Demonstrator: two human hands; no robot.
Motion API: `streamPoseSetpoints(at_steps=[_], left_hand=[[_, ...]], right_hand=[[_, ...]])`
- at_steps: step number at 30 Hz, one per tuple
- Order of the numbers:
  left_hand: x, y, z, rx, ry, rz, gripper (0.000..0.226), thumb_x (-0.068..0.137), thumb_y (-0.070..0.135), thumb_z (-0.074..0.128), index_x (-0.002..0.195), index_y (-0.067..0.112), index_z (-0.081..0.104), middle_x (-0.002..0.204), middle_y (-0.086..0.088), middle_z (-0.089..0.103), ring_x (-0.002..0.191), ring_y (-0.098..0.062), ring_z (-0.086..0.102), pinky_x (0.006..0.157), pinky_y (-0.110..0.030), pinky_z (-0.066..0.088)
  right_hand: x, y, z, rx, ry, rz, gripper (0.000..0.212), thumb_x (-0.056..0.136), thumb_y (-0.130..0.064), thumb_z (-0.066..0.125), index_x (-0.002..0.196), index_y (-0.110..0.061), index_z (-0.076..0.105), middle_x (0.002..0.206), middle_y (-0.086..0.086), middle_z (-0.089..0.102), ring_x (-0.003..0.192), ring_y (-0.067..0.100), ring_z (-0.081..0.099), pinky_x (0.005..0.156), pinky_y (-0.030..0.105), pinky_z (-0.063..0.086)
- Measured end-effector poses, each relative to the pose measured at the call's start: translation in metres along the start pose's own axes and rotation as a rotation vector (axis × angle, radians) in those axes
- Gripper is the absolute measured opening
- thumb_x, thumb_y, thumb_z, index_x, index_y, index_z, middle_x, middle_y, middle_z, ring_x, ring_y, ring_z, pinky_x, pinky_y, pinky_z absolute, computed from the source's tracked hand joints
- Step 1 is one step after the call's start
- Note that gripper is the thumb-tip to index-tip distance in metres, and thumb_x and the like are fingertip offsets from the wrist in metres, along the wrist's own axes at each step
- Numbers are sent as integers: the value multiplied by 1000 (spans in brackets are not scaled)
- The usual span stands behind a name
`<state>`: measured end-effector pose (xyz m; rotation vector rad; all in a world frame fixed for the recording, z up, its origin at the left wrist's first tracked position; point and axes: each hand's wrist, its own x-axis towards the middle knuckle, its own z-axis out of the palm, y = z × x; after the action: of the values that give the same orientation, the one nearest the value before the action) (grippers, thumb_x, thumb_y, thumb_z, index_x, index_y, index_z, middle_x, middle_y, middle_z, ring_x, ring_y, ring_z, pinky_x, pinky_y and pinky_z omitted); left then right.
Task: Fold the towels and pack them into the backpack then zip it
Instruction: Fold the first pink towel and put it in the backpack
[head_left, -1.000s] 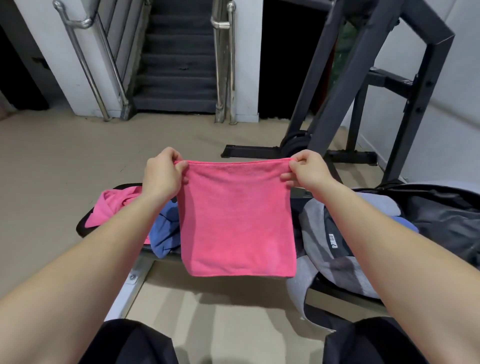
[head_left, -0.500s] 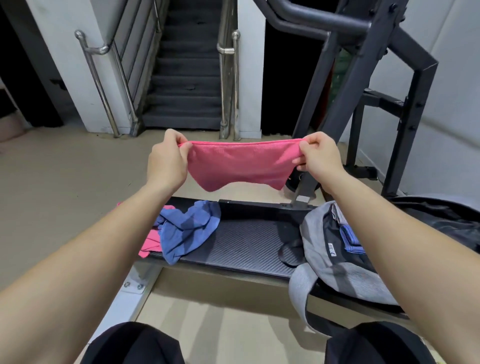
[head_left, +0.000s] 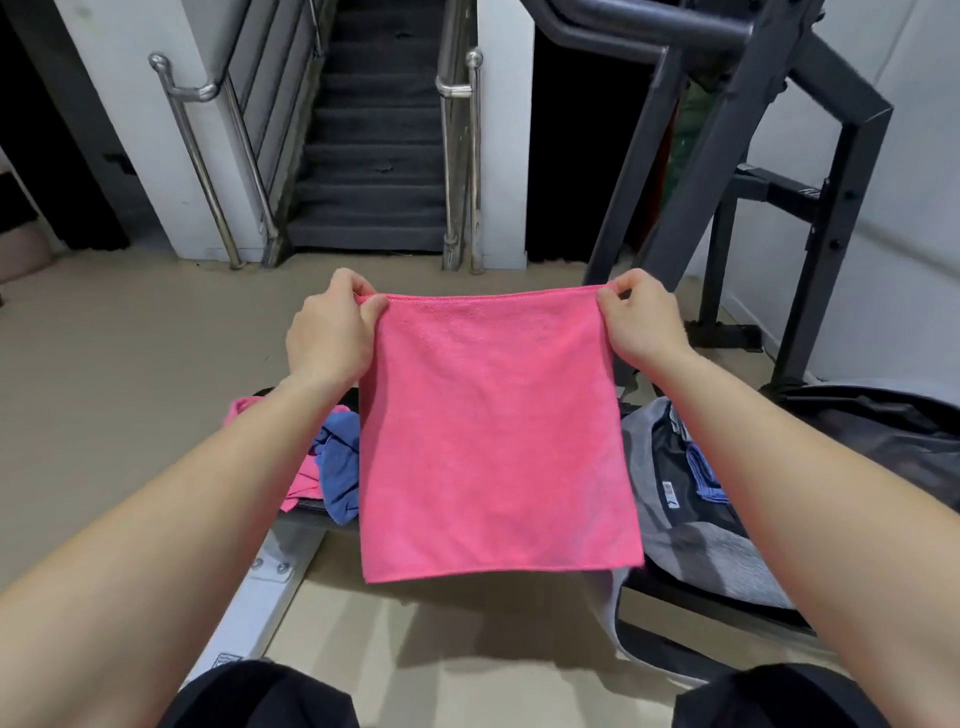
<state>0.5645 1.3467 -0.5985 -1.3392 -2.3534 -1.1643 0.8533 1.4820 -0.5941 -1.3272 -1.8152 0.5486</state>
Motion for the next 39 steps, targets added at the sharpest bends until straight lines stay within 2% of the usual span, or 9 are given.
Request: streamPoseSetpoints(at_steps=[4, 7, 10, 15, 20, 23, 26, 30, 39], left_hand=[[3, -31, 53, -14, -84, -26, 22, 93, 45, 59, 98, 24, 58, 100, -9, 70, 99, -38, 62, 78, -40, 45], [3, -47, 90, -26, -124, -48, 19, 94, 38, 63, 95, 19, 59, 97, -11, 70, 97, -36, 61, 73, -34, 36], [4, -58, 115, -93, -139, -77, 15, 93, 30, 65, 89, 17, 59, 90, -7, 68, 92, -32, 61, 72, -31, 35], [-7, -71, 124, -139, -180, -68, 14, 94, 27, 65, 87, 17, 58, 80, 0, 63, 81, -25, 61, 71, -28, 36], [-50, -78, 102, -169, -232, -17, 14, 93, 27, 66, 87, 16, 62, 81, 3, 66, 76, -18, 59, 70, -31, 40], [-83, -87, 88, -171, -266, 12, 12, 92, 26, 68, 87, 18, 62, 84, 8, 68, 76, -13, 63, 73, -32, 48], [-111, -99, 79, -186, -308, 12, 13, 90, 26, 71, 82, 23, 61, 84, 12, 68, 80, -9, 65, 76, -35, 53], [-135, -112, 74, -125, -434, 158, 16, 85, 24, 76, 79, 27, 62, 86, 12, 66, 84, -11, 63, 80, -39, 53], [-155, -126, 76, 62, -555, 331, 18, 79, 30, 76, 73, 32, 58, 88, 13, 56, 76, -9, 58, 70, -37, 53]], right_hand=[[11, 42, 39, -50, -73, 77, 17, 98, -35, 48, 92, -23, 59, 90, -12, 61, 92, 20, 61, 83, 41, 51], [16, 67, 64, -42, -116, 159, 16, 95, -32, 49, 91, -21, 60, 84, -1, 69, 82, 23, 65, 81, 42, 55], [19, 79, 81, 112, -148, 221, 12, 100, -18, 50, 95, -10, 58, 79, 13, 71, 68, 28, 72, 66, 40, 61], [16, 94, 86, 373, -213, 268, 12, 99, -4, 53, 89, -9, 56, 76, 14, 65, 70, 28, 70, 78, 49, 62], [-16, 100, 73, 524, -249, 357, 25, 104, -20, 48, 82, -12, 55, 78, 13, 59, 59, 22, 68, 63, 30, 58], [-39, 106, 65, 424, -265, 373, 32, 104, -20, 46, 74, -11, 53, 67, 10, 59, 55, 23, 68, 54, 30, 56], [-64, 115, 64, 230, -256, 305, 32, 96, -19, 64, 68, -8, 55, 54, 3, 61, 63, 31, 71, 61, 40, 60], [-86, 124, 66, 11, -283, 244, 12, 74, -10, 78, 75, -15, 67, 67, 2, 70, 69, 23, 72, 78, 43, 61], [-100, 133, 65, -21, -349, 163, 30, 69, 4, 80, 86, -15, 64, 84, -3, 75, 77, 10, 68, 83, 29, 54]])
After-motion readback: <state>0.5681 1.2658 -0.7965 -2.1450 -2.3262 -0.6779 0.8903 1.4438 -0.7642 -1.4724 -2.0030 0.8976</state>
